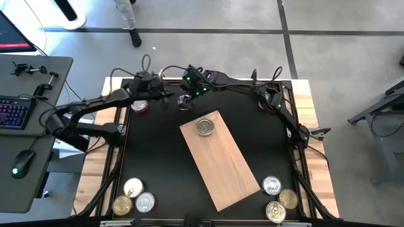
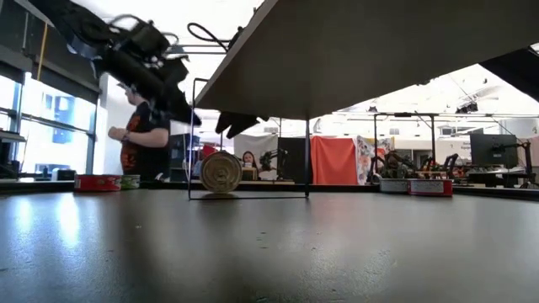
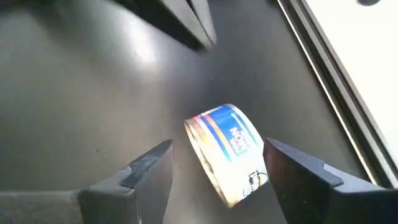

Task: Stack canned seafood by type on shelf
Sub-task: Stack the blue tuna can on top of blue tuna can on the shelf

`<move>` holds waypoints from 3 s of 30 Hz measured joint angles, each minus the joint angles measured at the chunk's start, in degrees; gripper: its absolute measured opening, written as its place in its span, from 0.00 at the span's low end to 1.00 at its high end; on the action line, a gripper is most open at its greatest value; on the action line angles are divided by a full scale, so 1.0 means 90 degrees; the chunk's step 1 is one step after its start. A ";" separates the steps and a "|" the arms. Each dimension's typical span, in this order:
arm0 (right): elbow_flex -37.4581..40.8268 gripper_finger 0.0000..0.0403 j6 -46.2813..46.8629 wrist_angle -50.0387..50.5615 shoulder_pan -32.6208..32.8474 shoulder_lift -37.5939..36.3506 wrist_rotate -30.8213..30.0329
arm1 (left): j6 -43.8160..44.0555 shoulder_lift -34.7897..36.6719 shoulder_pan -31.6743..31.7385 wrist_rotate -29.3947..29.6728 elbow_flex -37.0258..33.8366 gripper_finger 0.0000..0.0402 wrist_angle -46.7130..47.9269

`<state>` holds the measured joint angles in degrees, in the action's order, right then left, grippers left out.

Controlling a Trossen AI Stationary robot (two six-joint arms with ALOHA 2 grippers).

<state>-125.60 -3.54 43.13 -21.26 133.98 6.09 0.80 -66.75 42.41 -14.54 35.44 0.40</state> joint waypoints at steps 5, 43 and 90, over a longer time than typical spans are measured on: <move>0.0000 0.59 -0.0297 -0.0154 -0.0024 0.0291 0.0364 | 0.0885 0.0872 -0.0116 -0.0723 0.0000 0.00 0.0116; -0.0012 0.59 -0.1369 -0.0231 0.0321 0.0571 0.0159 | 0.2234 0.2492 -0.0772 -0.1176 0.0000 0.00 0.0177; 0.0096 0.41 -0.0789 -0.0586 0.0211 0.0760 0.0466 | 0.2239 0.2490 -0.0770 -0.1152 0.0002 0.00 0.0106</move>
<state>-124.74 -10.63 37.86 -19.35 140.81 10.28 20.95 -44.34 35.48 -24.91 35.46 1.35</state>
